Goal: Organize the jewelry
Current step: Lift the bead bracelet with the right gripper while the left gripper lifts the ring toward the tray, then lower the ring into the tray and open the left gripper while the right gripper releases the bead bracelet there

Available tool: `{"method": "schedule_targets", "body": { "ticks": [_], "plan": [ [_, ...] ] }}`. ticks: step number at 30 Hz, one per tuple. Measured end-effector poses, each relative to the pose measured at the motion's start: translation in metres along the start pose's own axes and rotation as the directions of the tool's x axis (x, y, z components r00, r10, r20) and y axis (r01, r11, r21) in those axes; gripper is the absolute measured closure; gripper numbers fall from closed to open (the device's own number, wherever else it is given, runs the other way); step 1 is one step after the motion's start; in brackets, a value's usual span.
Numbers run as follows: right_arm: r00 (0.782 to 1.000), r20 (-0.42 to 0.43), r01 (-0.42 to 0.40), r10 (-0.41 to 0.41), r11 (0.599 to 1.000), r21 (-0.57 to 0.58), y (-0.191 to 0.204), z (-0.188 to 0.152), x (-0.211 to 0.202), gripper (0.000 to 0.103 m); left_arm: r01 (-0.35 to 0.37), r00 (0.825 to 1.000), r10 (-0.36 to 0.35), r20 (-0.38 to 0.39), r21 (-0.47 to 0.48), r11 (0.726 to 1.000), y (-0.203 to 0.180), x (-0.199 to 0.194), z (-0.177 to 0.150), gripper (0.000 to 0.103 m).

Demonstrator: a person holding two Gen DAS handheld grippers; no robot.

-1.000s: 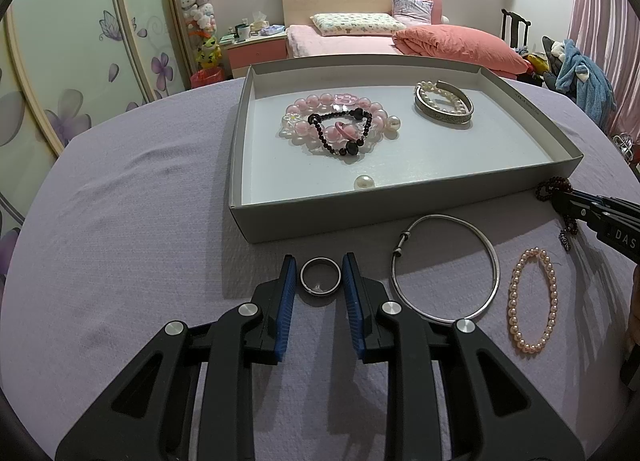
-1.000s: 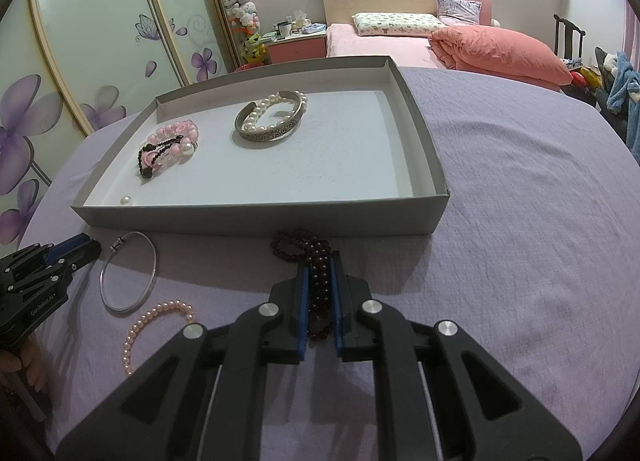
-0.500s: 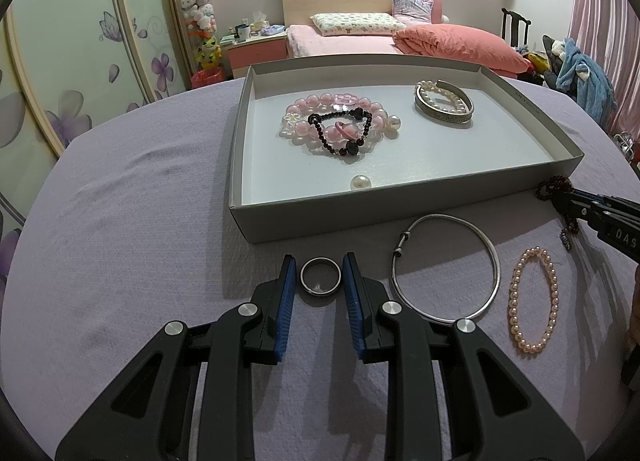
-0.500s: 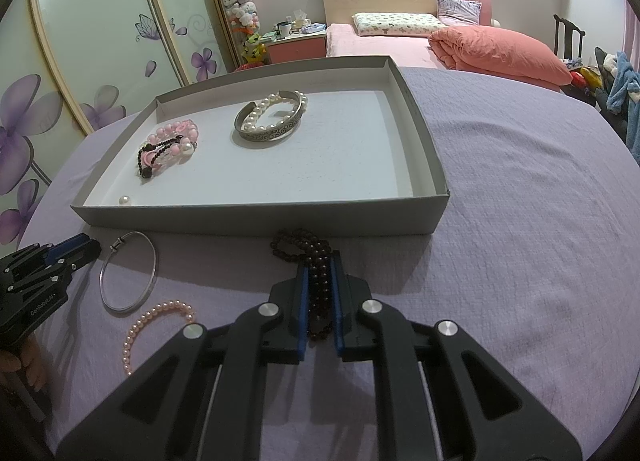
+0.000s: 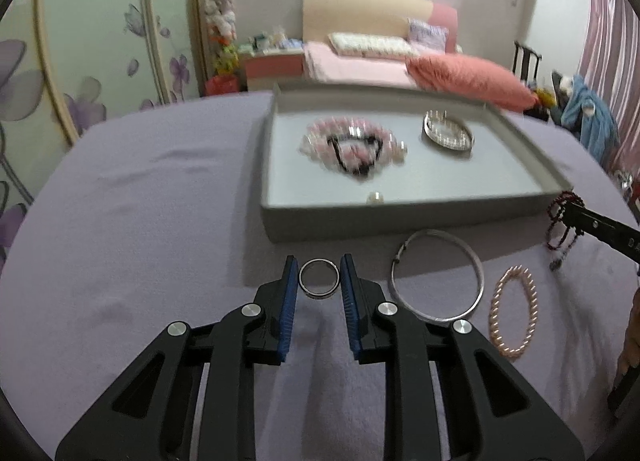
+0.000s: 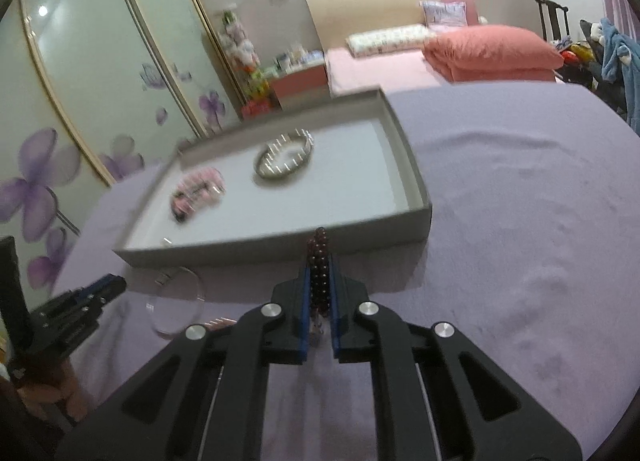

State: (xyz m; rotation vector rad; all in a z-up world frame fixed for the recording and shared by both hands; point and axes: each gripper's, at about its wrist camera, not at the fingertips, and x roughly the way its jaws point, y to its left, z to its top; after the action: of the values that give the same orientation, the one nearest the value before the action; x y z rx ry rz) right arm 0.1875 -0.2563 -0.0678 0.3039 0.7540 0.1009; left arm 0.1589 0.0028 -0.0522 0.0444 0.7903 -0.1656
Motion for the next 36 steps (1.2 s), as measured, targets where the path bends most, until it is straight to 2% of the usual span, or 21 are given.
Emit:
{"method": "schedule_targets", "body": {
  "ticks": [3, 7, 11, 16, 20, 21, 24, 28, 31, 36],
  "plan": [
    [0.998, 0.058, -0.026, 0.027, 1.000, -0.015, 0.007, 0.002, -0.020, 0.094, 0.003, 0.997, -0.001, 0.078, -0.025, 1.000, 0.001, -0.021, 0.003, 0.080],
    [0.992, 0.115, -0.056, 0.060, 0.998, -0.041, 0.020, 0.001, -0.042, 0.094, -0.013, 0.983, 0.017, 0.185, -0.024, 1.000, -0.007, -0.049, 0.004, 0.080],
    [0.981, 0.177, -0.069, 0.081, 0.995, -0.071, 0.037, -0.001, -0.063, 0.094, -0.050, 0.956, 0.048, 0.289, -0.001, 0.999, -0.020, -0.073, 0.001, 0.080],
    [0.957, 0.281, -0.044, 0.075, 0.992, -0.117, 0.056, -0.007, -0.087, 0.094, -0.085, 0.910, 0.074, 0.408, 0.010, 0.996, -0.035, -0.098, 0.000, 0.080],
    [0.923, 0.383, 0.021, 0.042, 0.987, -0.158, 0.074, -0.015, -0.101, 0.094, -0.104, 0.878, 0.086, 0.470, 0.013, 0.994, -0.043, -0.109, -0.002, 0.080],
    [0.908, 0.417, 0.052, 0.025, 0.984, -0.171, 0.078, -0.018, -0.105, 0.094, -0.106, 0.875, 0.088, 0.476, 0.012, 0.994, -0.044, -0.109, -0.002, 0.080],
    [0.873, 0.488, 0.125, -0.013, 0.972, -0.197, 0.088, -0.025, -0.110, 0.094, -0.104, 0.872, 0.089, 0.482, 0.004, 0.995, -0.045, -0.107, -0.003, 0.080],
    [0.840, 0.540, 0.190, -0.049, 0.960, -0.208, 0.091, -0.031, -0.113, 0.094, -0.095, 0.877, 0.087, 0.472, -0.006, 0.995, -0.045, -0.102, -0.006, 0.080],
    [0.835, 0.547, 0.208, -0.063, 0.956, -0.207, 0.090, -0.032, -0.111, 0.094, -0.086, 0.882, 0.082, 0.465, -0.013, 0.996, -0.044, -0.100, -0.007, 0.080],
    [0.843, 0.533, 0.209, -0.070, 0.956, -0.205, 0.087, -0.031, -0.106, 0.094, -0.080, 0.886, 0.078, 0.458, -0.015, 0.997, -0.042, -0.098, -0.006, 0.080]
  ]
}}
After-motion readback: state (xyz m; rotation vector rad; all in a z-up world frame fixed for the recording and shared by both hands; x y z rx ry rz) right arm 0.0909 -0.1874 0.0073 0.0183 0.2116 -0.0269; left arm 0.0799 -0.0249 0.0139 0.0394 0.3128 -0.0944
